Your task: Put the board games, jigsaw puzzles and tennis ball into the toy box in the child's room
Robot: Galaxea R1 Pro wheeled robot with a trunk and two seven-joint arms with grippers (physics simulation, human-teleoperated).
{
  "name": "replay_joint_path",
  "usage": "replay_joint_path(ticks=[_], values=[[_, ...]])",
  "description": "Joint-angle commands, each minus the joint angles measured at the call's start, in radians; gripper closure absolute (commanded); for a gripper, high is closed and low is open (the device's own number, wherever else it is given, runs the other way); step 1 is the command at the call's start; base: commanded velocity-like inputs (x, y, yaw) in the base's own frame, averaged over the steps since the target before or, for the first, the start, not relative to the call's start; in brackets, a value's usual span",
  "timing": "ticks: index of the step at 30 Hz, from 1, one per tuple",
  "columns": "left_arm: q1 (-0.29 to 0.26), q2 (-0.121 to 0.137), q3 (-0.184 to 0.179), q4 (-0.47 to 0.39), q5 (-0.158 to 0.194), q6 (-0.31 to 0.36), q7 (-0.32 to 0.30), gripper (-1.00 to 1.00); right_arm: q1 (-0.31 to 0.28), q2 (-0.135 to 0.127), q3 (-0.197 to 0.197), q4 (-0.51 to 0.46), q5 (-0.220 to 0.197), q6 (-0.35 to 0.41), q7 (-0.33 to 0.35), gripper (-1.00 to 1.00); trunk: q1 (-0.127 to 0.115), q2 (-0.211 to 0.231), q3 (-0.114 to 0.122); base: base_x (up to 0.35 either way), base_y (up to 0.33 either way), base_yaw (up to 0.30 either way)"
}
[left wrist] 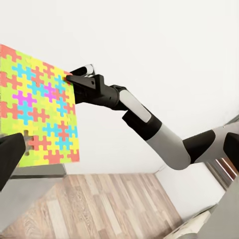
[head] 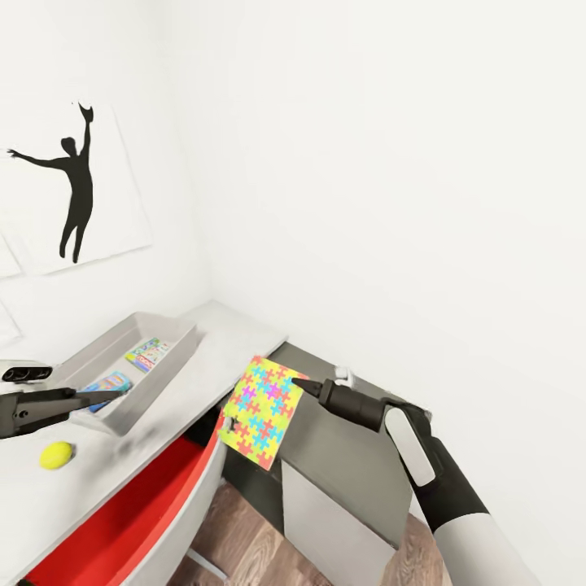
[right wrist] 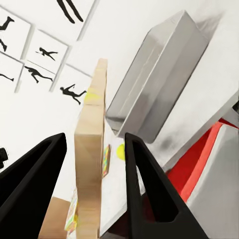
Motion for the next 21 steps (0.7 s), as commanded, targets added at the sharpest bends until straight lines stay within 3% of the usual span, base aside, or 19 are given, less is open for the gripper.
replay_joint_path(ticks=[1, 21], values=[[-0.001, 0.0, 0.0, 0.0, 0.0, 0.011, -0.004, -1.0, -0.001, 0.0, -0.001, -0.002, -0.003, 0.006, 0.0, 1.0, 0.0, -0.002, -0.002, -0.1, 0.178, 0.281], [-0.001, -0.003, 0.0, 0.0, 0.0, 0.009, -0.004, -1.0, 0.002, 0.0, 0.001, -0.016, -0.003, 0.006, 0.0, 1.0, 0.0, -0.002, 0.005, 0.003, 0.073, 0.289]])
